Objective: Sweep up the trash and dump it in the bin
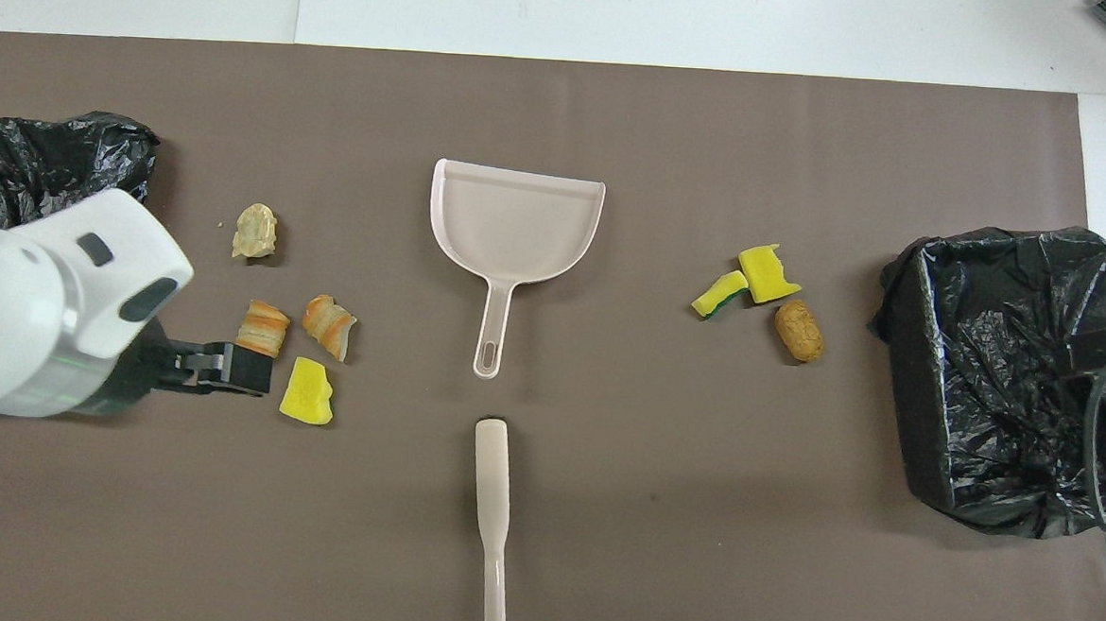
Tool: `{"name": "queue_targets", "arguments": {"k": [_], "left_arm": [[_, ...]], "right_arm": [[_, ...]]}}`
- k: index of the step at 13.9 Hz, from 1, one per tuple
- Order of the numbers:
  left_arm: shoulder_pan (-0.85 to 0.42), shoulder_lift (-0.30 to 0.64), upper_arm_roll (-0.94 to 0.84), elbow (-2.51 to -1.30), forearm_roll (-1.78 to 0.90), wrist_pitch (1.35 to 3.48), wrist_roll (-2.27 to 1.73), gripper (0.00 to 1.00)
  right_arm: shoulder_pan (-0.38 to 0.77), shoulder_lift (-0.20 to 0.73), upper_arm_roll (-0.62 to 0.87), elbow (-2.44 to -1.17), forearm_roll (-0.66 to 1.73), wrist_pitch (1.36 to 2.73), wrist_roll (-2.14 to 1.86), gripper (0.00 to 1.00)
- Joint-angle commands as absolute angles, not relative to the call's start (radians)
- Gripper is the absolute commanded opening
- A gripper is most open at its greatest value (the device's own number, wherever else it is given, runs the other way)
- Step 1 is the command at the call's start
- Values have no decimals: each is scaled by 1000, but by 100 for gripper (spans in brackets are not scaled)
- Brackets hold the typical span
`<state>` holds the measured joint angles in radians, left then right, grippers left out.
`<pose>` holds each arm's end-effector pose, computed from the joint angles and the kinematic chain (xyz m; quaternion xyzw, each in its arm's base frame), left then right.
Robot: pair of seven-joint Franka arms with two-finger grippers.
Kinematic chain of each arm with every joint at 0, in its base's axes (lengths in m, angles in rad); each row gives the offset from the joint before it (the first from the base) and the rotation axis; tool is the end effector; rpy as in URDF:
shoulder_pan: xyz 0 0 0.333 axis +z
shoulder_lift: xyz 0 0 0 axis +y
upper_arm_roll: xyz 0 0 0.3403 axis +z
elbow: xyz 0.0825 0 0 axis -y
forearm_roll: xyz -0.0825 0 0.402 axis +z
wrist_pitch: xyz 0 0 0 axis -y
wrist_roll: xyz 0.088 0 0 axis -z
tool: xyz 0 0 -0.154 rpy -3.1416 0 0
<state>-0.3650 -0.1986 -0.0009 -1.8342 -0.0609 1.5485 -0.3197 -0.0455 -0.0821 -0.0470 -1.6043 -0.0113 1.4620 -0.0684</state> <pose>0.4584 -0.1858 0.5784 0.9983 -0.0224 -0.0512 0.0140 0.5279 -0.0518 0.6218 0.9995 -0.0124 -0.0303 0.0013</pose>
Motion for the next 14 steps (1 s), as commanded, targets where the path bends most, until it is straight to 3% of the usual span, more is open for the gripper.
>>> {"name": "queue_targets", "arguments": {"k": [1,7,10,14], "left_arm": [[-509,-264,14,-1991,-57,1644,-466,100],[-790,-267,14,-2179,-91,1853,-685,100],[-929,-223,14,-2320,-92,2023,-768,100],[-1023,-177,12,-2433,-97,2186,-882,100]], "right_arm": [[-52,-104,-41,-1624,2,1460,-94,100],[-49,-104,-40,-1628,-15,1502,-205,100],[-49,-107,-17,-1666,8,1538,-229,100],[-48,-83,57,-1744,31,1684,-114,100]]}}
